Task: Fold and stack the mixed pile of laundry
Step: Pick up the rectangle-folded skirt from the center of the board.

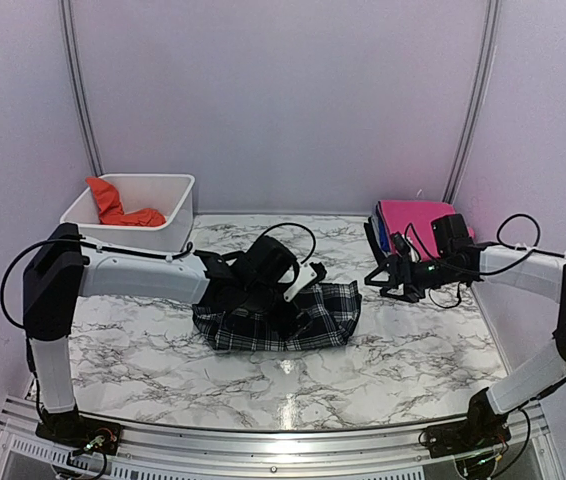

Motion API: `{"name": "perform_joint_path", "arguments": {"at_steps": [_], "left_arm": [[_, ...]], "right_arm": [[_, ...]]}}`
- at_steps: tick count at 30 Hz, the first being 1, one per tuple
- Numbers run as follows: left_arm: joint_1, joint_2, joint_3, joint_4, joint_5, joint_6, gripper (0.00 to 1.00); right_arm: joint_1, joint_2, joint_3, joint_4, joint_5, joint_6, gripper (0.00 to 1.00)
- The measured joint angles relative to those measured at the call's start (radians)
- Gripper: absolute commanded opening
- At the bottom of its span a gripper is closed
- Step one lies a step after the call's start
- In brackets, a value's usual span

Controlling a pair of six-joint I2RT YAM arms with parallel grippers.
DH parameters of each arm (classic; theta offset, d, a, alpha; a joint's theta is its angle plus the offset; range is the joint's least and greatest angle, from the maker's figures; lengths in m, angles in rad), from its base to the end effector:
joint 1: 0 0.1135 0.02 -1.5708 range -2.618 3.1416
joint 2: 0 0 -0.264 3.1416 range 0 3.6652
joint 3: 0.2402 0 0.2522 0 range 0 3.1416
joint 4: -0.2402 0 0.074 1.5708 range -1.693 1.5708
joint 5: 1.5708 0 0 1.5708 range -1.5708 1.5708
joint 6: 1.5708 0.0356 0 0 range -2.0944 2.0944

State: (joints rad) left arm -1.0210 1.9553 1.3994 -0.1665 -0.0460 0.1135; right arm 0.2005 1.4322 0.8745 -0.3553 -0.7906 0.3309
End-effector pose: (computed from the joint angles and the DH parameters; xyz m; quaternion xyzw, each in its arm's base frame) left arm 0.2318 -0.3751 0.2075 0.4816 0.7735 -0.1615 0.3790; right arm 0.2730 0.0813 0.2179 -0.0672 0.8797 0.4299 0.1919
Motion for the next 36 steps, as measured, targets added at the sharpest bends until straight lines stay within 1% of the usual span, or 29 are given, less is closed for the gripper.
{"name": "perform_joint_path", "arguments": {"at_steps": [3,9,15,23,29,33,36], "left_arm": [[-0.007,0.021,0.015,0.002,-0.008,0.032,0.99],[-0.056,0.089,0.024,0.003,-0.033,0.126,0.94],[-0.072,0.149,0.025,0.014,-0.046,0.181,0.89],[-0.086,0.154,0.025,0.026,-0.086,0.222,0.89],[-0.114,0.115,0.027,0.028,-0.106,0.249,0.88],[-0.127,0.114,0.057,0.035,-0.104,0.249,0.83],[-0.128,0.136,0.082,0.062,-0.100,0.245,0.76]], "right_arm": [[-0.008,0.000,-0.017,-0.014,0.006,-0.014,0.87],[-0.029,0.000,-0.088,-0.039,0.011,-0.015,0.88],[-0.039,-0.004,-0.172,-0.033,0.006,0.036,0.88],[-0.039,0.017,-0.199,0.027,-0.020,0.111,0.88],[-0.039,0.034,-0.199,0.066,-0.039,0.146,0.88],[-0.039,0.052,-0.199,0.098,-0.048,0.172,0.88],[-0.039,0.068,-0.199,0.122,-0.057,0.191,0.89]]}}
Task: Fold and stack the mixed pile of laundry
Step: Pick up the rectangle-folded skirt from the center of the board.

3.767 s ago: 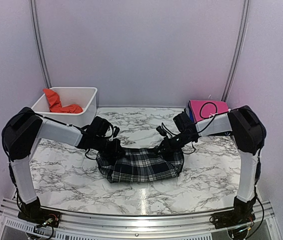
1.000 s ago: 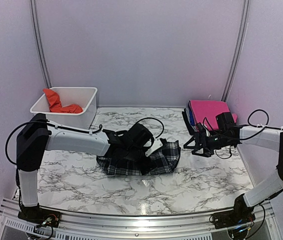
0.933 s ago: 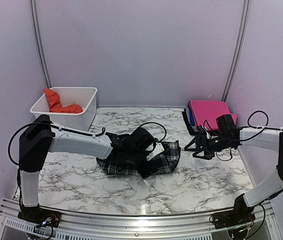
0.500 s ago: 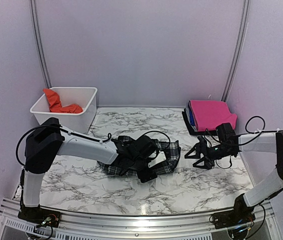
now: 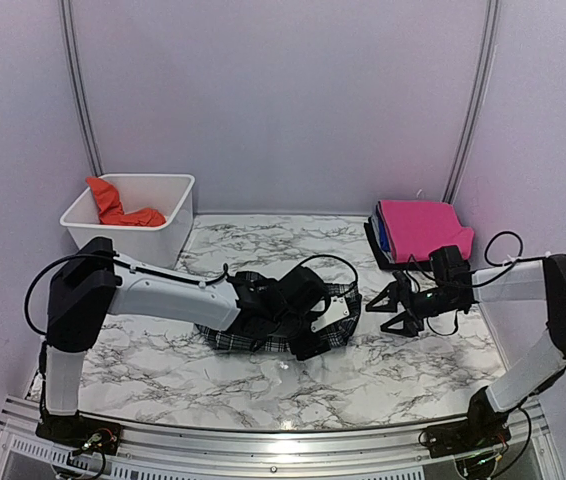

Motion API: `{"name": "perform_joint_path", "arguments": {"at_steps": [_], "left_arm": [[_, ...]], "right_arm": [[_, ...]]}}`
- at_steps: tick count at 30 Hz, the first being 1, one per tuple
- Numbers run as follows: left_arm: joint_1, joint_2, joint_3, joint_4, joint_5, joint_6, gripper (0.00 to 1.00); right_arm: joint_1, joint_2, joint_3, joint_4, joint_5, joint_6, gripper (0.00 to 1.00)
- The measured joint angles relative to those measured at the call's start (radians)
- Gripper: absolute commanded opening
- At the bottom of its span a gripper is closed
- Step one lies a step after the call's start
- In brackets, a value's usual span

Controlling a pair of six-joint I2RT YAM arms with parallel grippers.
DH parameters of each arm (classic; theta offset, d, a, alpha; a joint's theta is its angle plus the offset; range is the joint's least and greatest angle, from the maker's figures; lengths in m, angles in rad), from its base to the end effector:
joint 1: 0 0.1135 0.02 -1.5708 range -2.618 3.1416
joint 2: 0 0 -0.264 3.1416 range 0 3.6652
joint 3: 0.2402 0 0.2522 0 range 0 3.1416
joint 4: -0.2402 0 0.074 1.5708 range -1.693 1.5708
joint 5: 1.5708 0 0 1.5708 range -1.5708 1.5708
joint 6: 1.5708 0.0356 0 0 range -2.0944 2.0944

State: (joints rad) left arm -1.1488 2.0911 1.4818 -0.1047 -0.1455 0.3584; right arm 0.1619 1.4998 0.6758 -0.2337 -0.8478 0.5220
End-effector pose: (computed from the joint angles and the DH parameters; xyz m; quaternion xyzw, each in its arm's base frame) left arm 0.1968 -0.4257 0.1801 0.5988 0.6822 -0.0985 0.4078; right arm 0.2519 0.0682 0.1528 0.0552 0.8861 0.4524 0.0845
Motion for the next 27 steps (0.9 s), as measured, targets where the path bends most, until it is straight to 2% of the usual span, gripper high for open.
{"name": "perform_joint_path", "arguments": {"at_steps": [12,16,21,24,27], "left_arm": [[0.009,0.112,0.044,0.051,0.061,-0.059,0.19],[0.025,0.111,0.053,0.059,0.110,-0.082,0.16],[0.037,0.105,0.053,0.059,0.156,-0.091,0.16],[0.037,0.100,0.053,0.060,0.166,-0.094,0.17],[0.037,0.096,0.052,0.061,0.175,-0.098,0.20]], "right_arm": [[0.036,0.129,0.008,0.125,-0.054,0.117,0.94],[0.082,0.154,0.012,0.193,-0.072,0.167,0.98],[0.130,0.208,0.029,0.287,-0.101,0.228,0.98],[0.148,0.245,0.043,0.347,-0.119,0.272,0.95],[0.167,0.286,0.071,0.388,-0.129,0.310,0.88]]}}
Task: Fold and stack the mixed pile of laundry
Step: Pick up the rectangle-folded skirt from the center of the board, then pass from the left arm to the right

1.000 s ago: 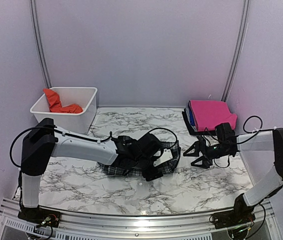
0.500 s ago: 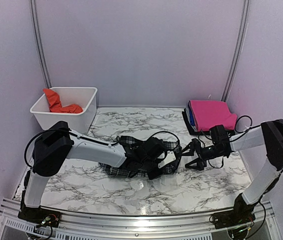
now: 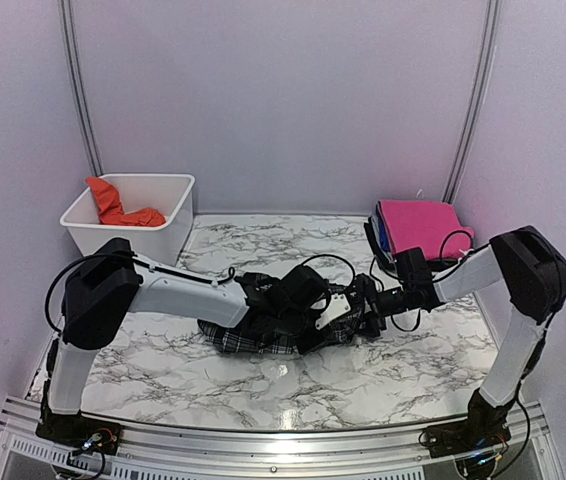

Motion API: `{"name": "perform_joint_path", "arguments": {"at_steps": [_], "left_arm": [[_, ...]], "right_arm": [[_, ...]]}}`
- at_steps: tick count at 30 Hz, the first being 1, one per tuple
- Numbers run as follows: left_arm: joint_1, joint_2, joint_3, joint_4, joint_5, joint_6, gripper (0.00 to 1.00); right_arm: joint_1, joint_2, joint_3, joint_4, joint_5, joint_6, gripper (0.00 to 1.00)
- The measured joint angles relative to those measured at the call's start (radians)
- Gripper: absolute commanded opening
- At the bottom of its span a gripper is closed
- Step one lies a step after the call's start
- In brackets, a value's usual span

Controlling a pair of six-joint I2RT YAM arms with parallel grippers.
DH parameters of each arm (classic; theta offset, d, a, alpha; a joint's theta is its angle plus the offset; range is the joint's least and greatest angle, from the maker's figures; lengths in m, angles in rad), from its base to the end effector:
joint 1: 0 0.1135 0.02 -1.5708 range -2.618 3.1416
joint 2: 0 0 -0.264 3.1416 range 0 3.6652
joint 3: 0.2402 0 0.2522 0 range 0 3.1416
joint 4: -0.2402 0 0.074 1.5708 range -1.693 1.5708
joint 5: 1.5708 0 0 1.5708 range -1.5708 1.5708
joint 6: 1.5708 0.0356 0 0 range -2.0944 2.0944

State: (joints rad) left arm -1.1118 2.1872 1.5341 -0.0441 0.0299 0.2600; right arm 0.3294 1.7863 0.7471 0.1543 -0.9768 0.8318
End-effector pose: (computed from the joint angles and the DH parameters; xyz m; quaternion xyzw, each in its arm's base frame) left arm 0.2151 -0.4376 0.1574 0.5787 0.6971 -0.1871 0.3796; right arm 0.2855 0.1288 0.1180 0.0539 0.8448 0.5324 0.0059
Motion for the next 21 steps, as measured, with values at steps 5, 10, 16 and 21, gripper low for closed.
{"name": "perform_joint_path", "arguments": {"at_steps": [5,10,16,21], "left_arm": [[0.000,-0.017,-0.014,0.026,0.012,-0.009,0.23],[0.000,-0.042,-0.055,0.063,0.008,-0.013,0.23],[0.000,-0.051,-0.071,0.088,0.002,-0.026,0.58],[0.000,-0.154,-0.170,0.111,-0.065,-0.122,0.98]], "right_arm": [[0.041,0.069,0.063,0.025,0.005,0.041,0.76],[0.062,0.090,0.082,0.032,0.022,0.065,0.57],[0.078,0.100,0.082,0.037,0.067,0.083,0.03],[0.083,0.100,0.126,-0.032,0.107,0.027,0.00]]}}
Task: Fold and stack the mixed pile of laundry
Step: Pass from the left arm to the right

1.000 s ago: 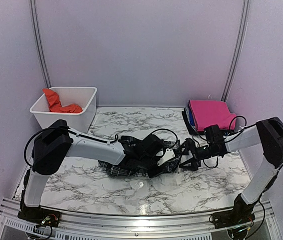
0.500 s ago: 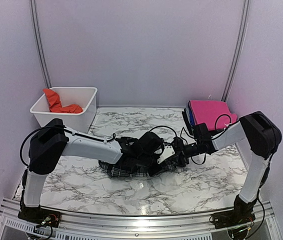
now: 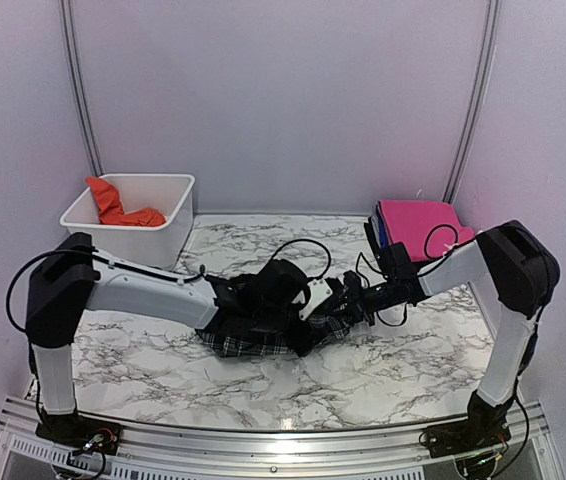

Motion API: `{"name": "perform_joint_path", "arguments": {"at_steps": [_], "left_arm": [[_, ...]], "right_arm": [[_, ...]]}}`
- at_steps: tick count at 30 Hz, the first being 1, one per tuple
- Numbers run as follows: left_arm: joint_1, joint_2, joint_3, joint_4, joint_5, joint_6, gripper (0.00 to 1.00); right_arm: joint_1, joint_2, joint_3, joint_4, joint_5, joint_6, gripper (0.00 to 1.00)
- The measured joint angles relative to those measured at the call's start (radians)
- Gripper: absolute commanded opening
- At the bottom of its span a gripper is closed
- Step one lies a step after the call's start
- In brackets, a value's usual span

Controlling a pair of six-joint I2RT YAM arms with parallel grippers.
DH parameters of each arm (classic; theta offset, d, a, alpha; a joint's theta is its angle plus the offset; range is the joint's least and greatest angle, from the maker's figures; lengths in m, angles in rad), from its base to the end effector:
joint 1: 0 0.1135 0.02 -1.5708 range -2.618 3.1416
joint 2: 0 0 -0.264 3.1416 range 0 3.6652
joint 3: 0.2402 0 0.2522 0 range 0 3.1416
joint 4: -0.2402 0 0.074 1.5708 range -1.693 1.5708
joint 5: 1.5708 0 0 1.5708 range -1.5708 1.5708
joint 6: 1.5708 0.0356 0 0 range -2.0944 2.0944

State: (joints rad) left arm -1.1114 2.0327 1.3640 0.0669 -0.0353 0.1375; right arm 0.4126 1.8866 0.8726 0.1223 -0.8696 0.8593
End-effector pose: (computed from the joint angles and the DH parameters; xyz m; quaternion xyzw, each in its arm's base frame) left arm 0.2039 -0.4094 0.1830 0.5106 0.7226 -0.2041 0.4189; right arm 0.3036 0.1626 0.1127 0.0526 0.8650 0.4989 0.0071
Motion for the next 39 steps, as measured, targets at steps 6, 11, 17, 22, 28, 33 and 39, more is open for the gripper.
{"name": "perform_joint_path", "arguments": {"at_steps": [6,11,17,22,28,33,39], "left_arm": [[0.036,-0.339,-0.214,-0.028,-0.153,-0.330,0.99],[0.173,-0.568,-0.359,-0.071,-0.153,-0.671,0.99],[0.248,-0.581,-0.546,-0.107,-0.064,-0.942,0.99],[0.240,-0.496,-0.570,-0.088,-0.012,-1.051,0.99],[0.241,-0.341,-0.517,0.010,0.051,-1.125,0.99],[0.240,-0.304,-0.463,0.023,0.036,-1.168,0.99],[0.238,-0.455,-0.460,-0.158,-0.092,-1.225,0.99]], "right_arm": [[0.003,-0.002,0.062,-0.105,0.054,-0.096,0.00],[0.005,-0.002,0.114,-0.210,0.104,-0.179,0.00],[0.005,-0.002,0.181,-0.321,0.167,-0.275,0.00],[0.005,-0.002,0.220,-0.386,0.205,-0.333,0.00],[0.004,0.004,0.263,-0.450,0.253,-0.382,0.00],[0.004,0.013,0.288,-0.489,0.288,-0.416,0.00],[0.005,0.013,0.290,-0.497,0.295,-0.427,0.00]]}}
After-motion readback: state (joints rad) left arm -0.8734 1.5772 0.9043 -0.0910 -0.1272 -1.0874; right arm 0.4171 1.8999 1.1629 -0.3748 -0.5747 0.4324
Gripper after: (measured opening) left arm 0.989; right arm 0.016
